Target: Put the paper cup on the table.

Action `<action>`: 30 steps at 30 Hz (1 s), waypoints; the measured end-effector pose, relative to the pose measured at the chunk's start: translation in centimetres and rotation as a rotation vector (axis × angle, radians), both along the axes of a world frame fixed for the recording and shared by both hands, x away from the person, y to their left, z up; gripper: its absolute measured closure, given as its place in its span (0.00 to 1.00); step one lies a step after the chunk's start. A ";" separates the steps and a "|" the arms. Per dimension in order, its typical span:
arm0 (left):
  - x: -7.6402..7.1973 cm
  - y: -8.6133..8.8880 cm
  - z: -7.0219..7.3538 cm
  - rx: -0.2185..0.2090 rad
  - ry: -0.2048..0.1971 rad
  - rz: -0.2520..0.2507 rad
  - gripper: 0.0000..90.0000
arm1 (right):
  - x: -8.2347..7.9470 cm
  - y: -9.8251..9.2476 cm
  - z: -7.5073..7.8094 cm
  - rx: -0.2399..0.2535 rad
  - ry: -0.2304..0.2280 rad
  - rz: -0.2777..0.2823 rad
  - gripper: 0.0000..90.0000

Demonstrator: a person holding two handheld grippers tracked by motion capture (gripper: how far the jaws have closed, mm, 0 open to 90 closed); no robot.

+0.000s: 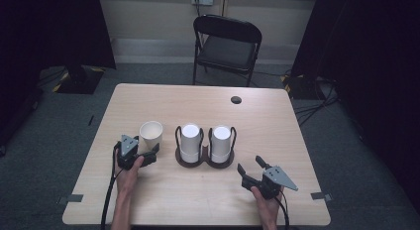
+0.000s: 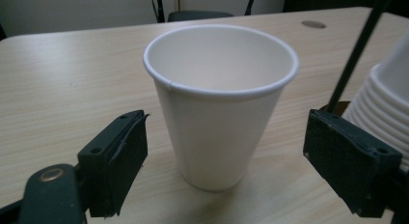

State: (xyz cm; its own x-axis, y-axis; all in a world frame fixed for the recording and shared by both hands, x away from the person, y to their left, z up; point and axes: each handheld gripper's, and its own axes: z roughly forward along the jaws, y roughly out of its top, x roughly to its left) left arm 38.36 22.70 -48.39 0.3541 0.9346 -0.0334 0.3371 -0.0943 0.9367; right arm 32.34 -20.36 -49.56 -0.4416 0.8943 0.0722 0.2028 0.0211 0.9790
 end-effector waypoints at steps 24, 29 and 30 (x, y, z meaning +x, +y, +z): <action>-7.1 -3.8 -0.1 -0.030 -0.033 -0.019 0.17 | -0.2 0.1 0.0 -0.012 -0.006 -0.024 0.19; -8.2 -5.2 0.1 -0.006 -0.056 -0.028 0.18 | -0.3 0.2 0.0 -0.016 -0.007 -0.026 0.19; -8.4 -5.6 0.1 -0.002 -0.062 -0.029 0.18 | -0.3 0.2 0.0 -0.016 -0.006 -0.027 0.19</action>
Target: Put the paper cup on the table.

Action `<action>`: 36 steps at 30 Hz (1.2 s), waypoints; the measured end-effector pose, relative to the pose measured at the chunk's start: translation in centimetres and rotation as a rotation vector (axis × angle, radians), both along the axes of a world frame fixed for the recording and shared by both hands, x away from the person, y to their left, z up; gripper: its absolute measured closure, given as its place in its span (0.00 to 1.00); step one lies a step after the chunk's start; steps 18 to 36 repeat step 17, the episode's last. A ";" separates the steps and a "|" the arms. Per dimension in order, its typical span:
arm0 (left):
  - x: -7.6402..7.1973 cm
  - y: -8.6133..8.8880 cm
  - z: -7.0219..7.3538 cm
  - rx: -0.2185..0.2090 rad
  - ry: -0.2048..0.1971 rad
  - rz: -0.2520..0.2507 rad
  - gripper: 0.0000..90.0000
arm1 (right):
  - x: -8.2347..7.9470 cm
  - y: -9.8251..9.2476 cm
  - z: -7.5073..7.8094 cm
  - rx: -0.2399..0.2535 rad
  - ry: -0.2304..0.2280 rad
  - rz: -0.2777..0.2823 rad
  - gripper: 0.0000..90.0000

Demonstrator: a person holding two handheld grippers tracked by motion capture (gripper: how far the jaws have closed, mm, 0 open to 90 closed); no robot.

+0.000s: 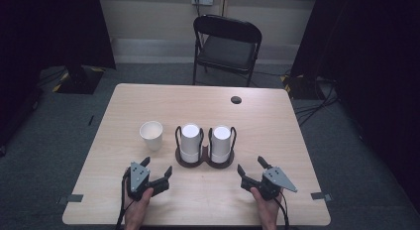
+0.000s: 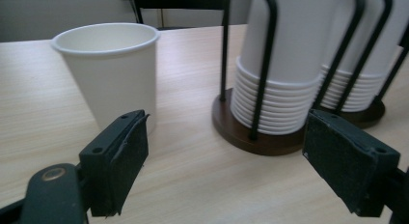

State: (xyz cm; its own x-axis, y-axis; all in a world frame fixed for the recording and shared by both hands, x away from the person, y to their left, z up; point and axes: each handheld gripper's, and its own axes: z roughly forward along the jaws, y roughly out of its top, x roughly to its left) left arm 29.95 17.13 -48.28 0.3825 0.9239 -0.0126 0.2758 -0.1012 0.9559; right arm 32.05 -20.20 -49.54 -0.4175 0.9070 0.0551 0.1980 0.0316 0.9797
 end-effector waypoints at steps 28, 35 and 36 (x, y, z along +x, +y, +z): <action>-1.0 -2.8 -1.3 0.008 -0.043 -0.019 0.18 | 0.2 0.1 0.1 -0.036 0.072 -0.056 0.17; -1.0 -2.8 -1.3 0.008 -0.043 -0.019 0.18 | 0.2 0.1 0.1 -0.036 0.072 -0.056 0.17; -1.0 -2.8 -1.3 0.008 -0.043 -0.019 0.18 | 0.2 0.1 0.1 -0.036 0.072 -0.056 0.17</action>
